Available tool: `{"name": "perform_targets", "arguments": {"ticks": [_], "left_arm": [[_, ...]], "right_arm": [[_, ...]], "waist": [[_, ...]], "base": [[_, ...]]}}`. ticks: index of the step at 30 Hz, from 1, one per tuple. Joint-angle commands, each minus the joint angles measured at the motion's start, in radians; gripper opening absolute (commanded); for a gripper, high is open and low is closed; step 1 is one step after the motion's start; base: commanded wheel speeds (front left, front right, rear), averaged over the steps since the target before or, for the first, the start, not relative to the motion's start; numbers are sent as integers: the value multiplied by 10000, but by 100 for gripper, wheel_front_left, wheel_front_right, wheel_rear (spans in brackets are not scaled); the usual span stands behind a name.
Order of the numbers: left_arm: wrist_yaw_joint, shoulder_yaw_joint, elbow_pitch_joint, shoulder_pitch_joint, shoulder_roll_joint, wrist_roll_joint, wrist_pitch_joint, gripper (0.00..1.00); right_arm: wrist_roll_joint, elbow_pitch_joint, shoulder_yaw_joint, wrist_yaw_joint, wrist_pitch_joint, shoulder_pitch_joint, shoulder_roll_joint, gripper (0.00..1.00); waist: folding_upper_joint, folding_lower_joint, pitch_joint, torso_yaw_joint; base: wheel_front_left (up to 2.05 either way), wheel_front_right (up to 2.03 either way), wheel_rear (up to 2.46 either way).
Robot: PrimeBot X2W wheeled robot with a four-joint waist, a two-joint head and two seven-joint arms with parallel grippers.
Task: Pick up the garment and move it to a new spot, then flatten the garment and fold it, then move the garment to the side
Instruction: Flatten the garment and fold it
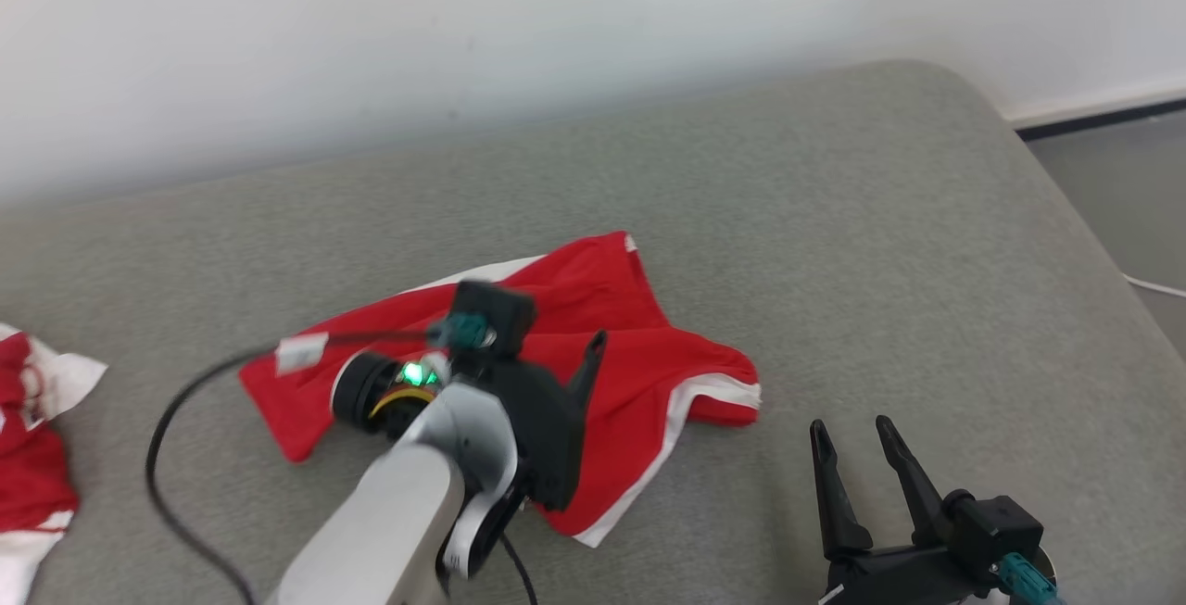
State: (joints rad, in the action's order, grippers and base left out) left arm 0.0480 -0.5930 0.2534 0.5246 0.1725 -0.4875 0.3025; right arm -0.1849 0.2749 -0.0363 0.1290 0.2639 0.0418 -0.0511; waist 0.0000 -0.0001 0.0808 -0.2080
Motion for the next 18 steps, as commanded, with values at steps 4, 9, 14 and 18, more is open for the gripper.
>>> {"name": "perform_targets", "arguments": {"ticks": [4,9,14,18], "left_arm": [[-338,-220,1033,1157,-378,-407,1358,100],[-660,-499,2201,2008,-606,-658,2571,100],[-754,-944,3284,2868,-650,-318,3419,100],[-841,-1238,3909,3245,-624,-63,3555,100]], "right_arm": [[-221,-34,-108,35,10,188,22,100],[-411,-61,-96,35,9,240,18,100],[-618,-104,-180,35,10,333,23,100],[-731,-118,-302,35,10,391,22,100]], "waist": [[0,1,521,-1132],[0,1,868,-1795],[0,1,1135,-2203],[0,1,1247,-2355]], "base": [[0,0,0],[0,0,0],[0,0,0],[0,0,0]]}}
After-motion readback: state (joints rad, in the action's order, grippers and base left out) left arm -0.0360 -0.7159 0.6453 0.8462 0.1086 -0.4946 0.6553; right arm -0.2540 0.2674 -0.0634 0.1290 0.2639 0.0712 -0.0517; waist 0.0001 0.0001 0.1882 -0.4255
